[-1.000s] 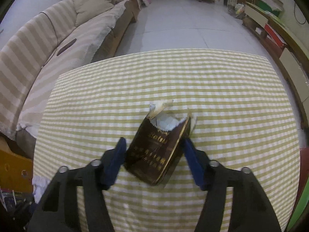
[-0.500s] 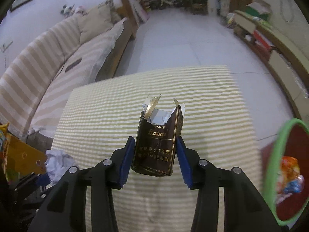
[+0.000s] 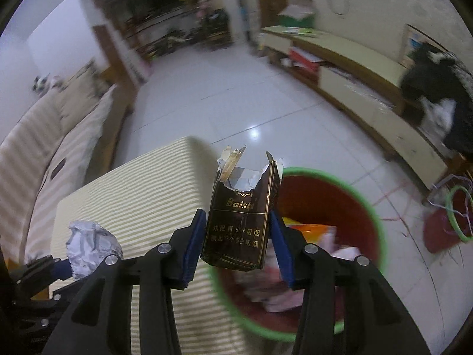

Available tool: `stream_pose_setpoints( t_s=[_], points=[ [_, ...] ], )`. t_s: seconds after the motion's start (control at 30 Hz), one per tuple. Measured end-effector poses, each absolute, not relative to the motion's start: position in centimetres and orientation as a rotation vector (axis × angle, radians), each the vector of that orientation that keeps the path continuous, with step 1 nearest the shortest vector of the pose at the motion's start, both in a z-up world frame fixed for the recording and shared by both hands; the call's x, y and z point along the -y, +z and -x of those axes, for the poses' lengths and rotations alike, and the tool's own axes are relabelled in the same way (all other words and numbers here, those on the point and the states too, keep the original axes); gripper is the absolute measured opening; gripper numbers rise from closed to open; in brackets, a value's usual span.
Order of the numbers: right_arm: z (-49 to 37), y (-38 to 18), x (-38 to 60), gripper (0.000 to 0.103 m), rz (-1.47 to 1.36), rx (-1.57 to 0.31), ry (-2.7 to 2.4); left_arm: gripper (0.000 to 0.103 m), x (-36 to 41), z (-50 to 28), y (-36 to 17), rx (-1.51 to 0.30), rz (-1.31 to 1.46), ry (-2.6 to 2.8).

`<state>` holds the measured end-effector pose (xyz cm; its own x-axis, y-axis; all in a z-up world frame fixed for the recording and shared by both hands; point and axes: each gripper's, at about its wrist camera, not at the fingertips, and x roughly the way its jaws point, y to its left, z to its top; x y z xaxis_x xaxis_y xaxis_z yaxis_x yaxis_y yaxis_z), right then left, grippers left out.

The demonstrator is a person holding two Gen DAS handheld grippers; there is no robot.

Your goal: Collect trash

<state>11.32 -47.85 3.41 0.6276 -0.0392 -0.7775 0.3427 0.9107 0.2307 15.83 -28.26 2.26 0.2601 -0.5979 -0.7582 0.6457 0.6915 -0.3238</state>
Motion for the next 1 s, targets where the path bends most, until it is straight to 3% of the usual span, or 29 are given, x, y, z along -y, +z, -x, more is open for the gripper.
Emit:
stream_pose_setpoints(
  t_s=[0.17, 0.23, 0.3, 0.37, 0.63, 1.0],
  points=[
    [-9.8, 2.7, 52.1, 0.045, -0.413, -0.881, -0.262, 0.046, 34.1, -15.6, 2.1, -1.003, -0.101, -0.936],
    [-9.8, 2.2, 53.1, 0.047, -0.42, -0.899, -0.238, 0.052, 35.8, -15.4, 1.8, -1.01, -0.12, -0.954],
    [-9.5, 2.1, 53.7, 0.054, -0.419, -0.896, -0.243, 0.082, 36.7, -15.2, 1.5, -1.008, -0.137, -0.944],
    [-9.3, 2.2, 53.6, 0.066, -0.426, -0.886, -0.233, 0.091, 36.9, -15.2, 1.6, -0.995, -0.135, -0.929],
    [-9.0, 4.6, 50.8, 0.086, -0.39, -0.824, -0.19, 0.097, 32.3, -14.9, 3.1, -0.972, -0.13, -0.811],
    [-8.1, 9.4, 40.6, 0.096, -0.281, -0.737, -0.062, 0.097, 18.3, -12.5, 7.5, -0.876, -0.007, -0.534]
  ],
)
